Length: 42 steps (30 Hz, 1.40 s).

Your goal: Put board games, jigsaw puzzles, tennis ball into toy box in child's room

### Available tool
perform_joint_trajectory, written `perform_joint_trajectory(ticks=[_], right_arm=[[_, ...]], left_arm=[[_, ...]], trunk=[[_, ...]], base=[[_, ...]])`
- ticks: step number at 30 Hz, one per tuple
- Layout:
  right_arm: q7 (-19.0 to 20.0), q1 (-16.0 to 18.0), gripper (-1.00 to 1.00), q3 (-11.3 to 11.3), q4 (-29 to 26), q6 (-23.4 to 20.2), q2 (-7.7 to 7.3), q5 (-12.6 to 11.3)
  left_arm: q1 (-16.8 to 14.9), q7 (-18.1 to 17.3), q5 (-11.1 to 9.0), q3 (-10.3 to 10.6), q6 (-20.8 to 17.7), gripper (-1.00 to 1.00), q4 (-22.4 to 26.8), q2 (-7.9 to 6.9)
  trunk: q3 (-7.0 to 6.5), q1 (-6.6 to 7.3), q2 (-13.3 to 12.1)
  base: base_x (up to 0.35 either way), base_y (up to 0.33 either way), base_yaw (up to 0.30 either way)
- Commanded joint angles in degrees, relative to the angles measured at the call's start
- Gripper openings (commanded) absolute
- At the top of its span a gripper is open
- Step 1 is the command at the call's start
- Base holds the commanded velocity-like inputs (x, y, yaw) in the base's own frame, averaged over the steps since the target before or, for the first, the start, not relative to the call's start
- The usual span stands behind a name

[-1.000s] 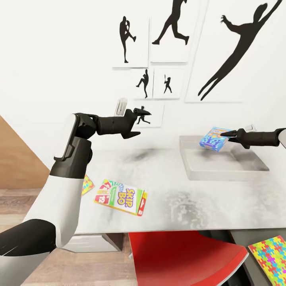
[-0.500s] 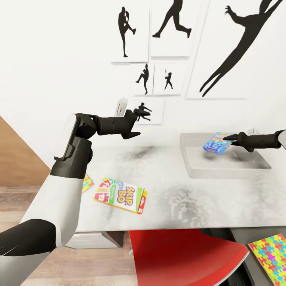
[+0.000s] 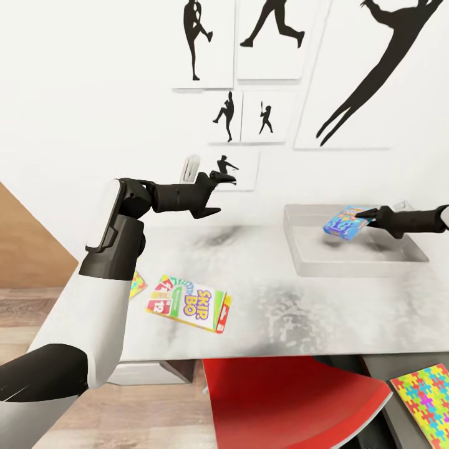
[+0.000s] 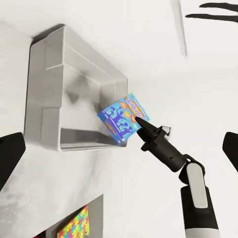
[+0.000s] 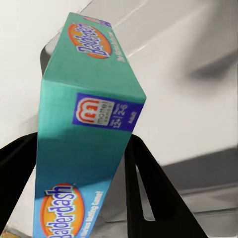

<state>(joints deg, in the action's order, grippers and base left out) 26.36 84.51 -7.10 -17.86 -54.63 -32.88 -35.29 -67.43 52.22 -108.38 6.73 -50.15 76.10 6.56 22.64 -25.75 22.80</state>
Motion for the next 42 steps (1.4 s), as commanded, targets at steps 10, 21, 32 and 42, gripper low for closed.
perform_joint_trajectory(ticks=[10, 21, 32, 42], right_arm=[[-3.87, 0.15, -1.00, 3.60, -0.01, 0.04, -0.04, 0.00], [-8.38, 0.38, -1.00, 8.71, -0.10, 0.24, 0.11, -0.04], [-11.62, 0.54, -1.00, 10.46, -0.19, 0.60, 0.44, -0.07], [-14.20, 0.57, -1.00, 13.37, -0.22, 2.47, 1.30, -0.12]], left_arm=[[-0.07, 0.60, -0.52, -0.05, -0.03, 1.00, -0.06, 0.02], [-0.07, 0.60, -0.52, -0.05, -0.03, 1.00, -0.32, 0.03], [-0.69, 0.60, -0.52, -0.05, -0.03, 1.00, -0.82, 0.03], [-1.28, 0.60, -0.52, 0.00, -0.03, 1.00, -1.14, 0.03]], trunk=[[1.04, -0.03, 0.11], [2.07, -0.03, 0.11], [3.09, -0.03, 0.11], [4.03, -0.03, 0.11]], base=[[0.000, 0.000, 0.000], [0.000, 0.000, 0.000], [0.000, 0.000, 0.000], [0.000, 0.000, 0.000]])
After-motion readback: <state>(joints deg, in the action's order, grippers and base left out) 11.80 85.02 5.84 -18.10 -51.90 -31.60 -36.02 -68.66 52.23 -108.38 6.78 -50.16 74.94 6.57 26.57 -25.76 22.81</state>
